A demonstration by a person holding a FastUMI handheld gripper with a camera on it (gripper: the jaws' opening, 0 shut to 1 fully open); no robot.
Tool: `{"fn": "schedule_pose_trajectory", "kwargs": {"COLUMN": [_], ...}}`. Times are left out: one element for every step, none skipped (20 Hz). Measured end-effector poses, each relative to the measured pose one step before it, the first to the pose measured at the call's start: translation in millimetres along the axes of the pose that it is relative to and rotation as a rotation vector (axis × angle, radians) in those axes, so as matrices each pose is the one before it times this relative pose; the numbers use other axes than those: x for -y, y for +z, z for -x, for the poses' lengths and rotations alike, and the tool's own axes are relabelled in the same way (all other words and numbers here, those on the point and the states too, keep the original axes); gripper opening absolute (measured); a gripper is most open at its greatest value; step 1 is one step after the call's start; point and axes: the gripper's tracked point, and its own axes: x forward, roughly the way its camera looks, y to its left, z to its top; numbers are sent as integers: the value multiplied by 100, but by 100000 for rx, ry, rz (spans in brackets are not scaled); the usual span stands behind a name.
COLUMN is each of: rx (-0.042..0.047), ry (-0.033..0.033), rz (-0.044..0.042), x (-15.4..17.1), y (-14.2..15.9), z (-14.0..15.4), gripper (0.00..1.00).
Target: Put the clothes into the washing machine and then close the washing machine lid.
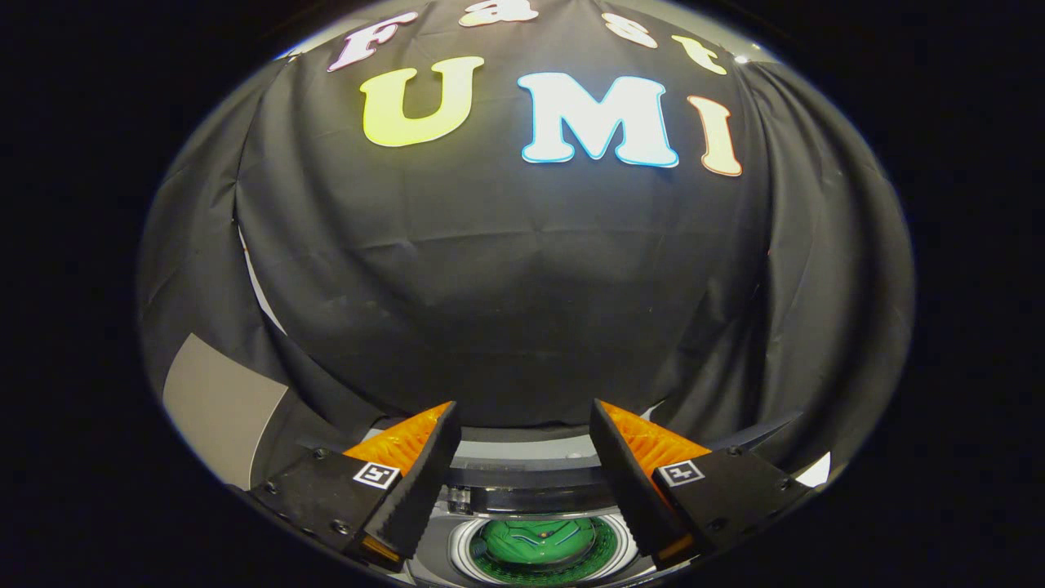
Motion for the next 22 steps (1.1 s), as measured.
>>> {"fn": "schedule_pose_trajectory", "kwargs": {"rx": [-477, -410, -391, -306, -1, 238, 170, 305, 235, 277, 141, 143, 144, 158, 101, 177, 256, 502, 450, 343, 267, 77], "ry": [89, 94, 129, 80, 17, -49, -49, -50, 21, 44, 7, 44, 4, 16, -79, -160, -92, -142, -94, -135, -52, -16], "rz": [70, 180, 212, -21, 73, 30, 40, -8, 134, 101, 39, 136, 8, -2, -91, -55, 17, -231, -114, -84, -54, -58], "x": [-34, 0, -6, -16, -12, 12, 24, 7, -26, -44, -8, -76, -22, -21, 26, 14, 14, -2, -14, 31, -1, -11], "y": [-78, -62, -49, -111, -22, -54, -36, -37, -182, -184, -65, -89, 13, -30, 44, -44, 35, 44, 58, 82, 1, -15], "z": [63, 19, 64, 2, 11, 31, 119, 222, 23, 36, 59, 10, 87, -31, 19, -59, 35, -35, 68, -35, 9, 5], "gripper": [99, 99, 99, 99, 99, 99, 99, 99, 99, 99, 99, 99, 99, 99, 99, 99, 99, 99, 99, 99, 99, 99]}}
